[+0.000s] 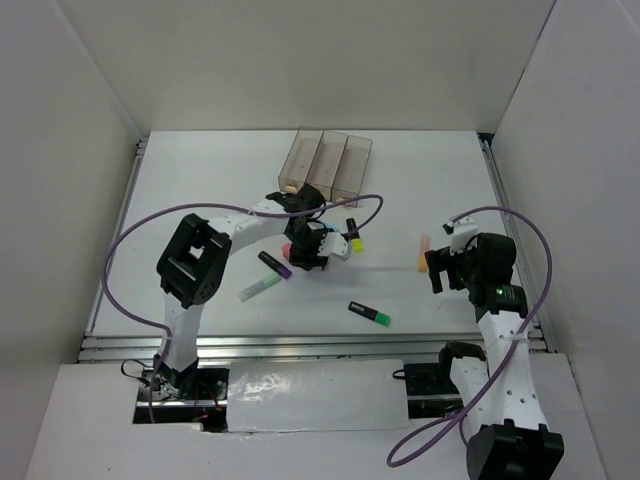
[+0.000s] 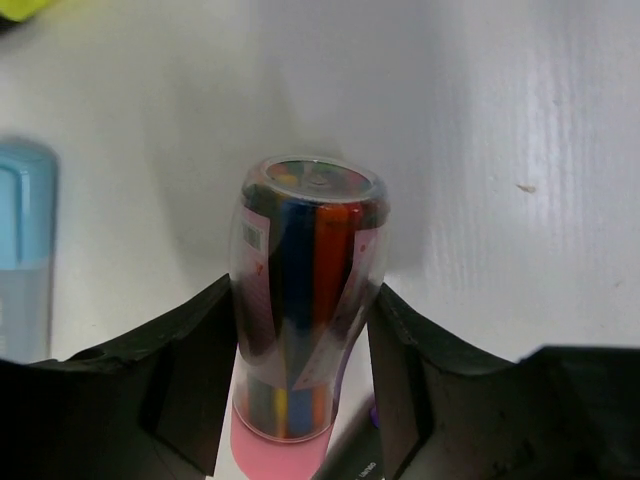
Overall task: Sort the stationery into containers
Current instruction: Grab a piece of stationery with the left arm, then place the stationery into the container
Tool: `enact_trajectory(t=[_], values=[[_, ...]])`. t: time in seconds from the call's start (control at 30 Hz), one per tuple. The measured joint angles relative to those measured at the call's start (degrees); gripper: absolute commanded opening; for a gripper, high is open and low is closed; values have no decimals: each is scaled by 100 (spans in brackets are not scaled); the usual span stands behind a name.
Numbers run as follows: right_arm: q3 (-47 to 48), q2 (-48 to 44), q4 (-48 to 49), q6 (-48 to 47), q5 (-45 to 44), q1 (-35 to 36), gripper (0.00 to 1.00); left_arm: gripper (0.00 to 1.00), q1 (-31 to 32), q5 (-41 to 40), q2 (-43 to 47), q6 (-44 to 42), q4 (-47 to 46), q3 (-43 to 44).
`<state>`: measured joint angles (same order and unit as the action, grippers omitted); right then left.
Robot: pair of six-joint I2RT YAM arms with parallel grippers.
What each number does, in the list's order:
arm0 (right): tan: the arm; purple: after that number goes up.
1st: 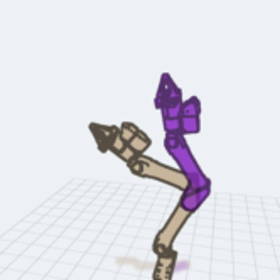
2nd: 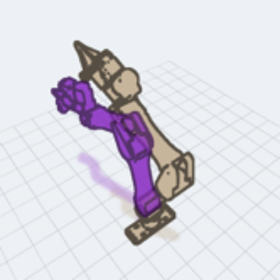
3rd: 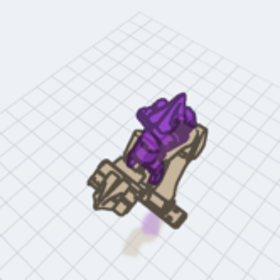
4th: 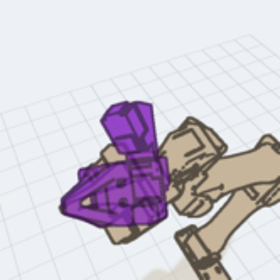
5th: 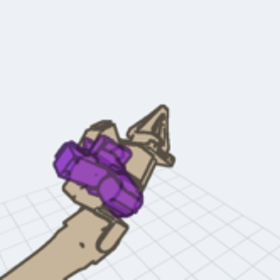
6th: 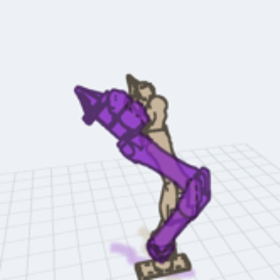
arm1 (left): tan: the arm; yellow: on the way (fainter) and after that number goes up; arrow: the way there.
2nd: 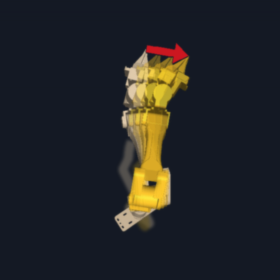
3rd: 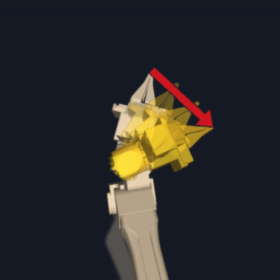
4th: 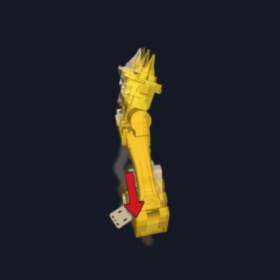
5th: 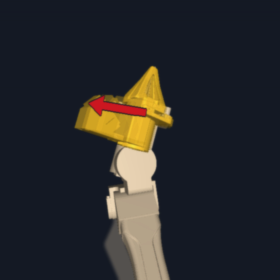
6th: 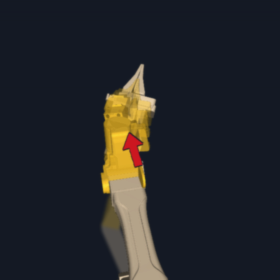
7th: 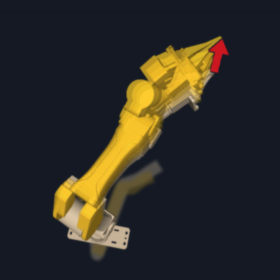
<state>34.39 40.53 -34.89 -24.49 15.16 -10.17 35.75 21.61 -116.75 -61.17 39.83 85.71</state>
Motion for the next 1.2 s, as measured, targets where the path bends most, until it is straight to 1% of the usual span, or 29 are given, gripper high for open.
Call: enact_trajectory(t=[0.03, 0.07, 0.13, 0.27, 0.4, 0.5, 0.53, 0.6, 0.7, 0.8, 0.87, 1.03, 1.2], values=[[0, -28, -7, 0, -2, 0, 100, 16, 4, 2, -24, 76, 2, 76], [2, -50, -15, 0, -2, -2, 100, 7, 4, 4, -44, 166, 7, 160], [11, -101, -31, -2, -7, -11, 100, 0, 4, 4, -50, 498, 61, 393], [11, -136, -33, 2, -2, -11, 100, 0, 2, -140, -39, 1443, 83, 1029], [11, -125, -31, 31, 39, -20, 100, 0, -79, -514, -37, 2699, 201, 1803], [13, -46, -28, 68, 72, -22, 100, 0, -291, -859, -48, 3672, 216, 2500], [17, 2, -28, 83, 83, -22, 100, 0, -382, -1047, -76, 3969, 260, 2793], [26, 92, -26, 109, 101, -22, 100, 0, -577, -1467, -297, 4544, 295, 3654], [33, 166, -26, 149, 127, -24, 100, 0, -831, -2135, -614, 5167, 13, 4599], [33, 190, -22, 197, 146, -37, 100, 0, -1019, -2717, -695, 5635, -461, 4675], [33, 219, -15, 223, 155, -37, 100, 0, -1132, -2964, -704, 5984, -796, 4492], [33, 348, 48, 284, 155, -37, 100, 0, -1403, -2964, -1001, 6564, -1550, 4398], [33, 509, 103, 330, 153, -48, 100, 0, -1558, -2752, -1305, 6765, -2210, 4286]])
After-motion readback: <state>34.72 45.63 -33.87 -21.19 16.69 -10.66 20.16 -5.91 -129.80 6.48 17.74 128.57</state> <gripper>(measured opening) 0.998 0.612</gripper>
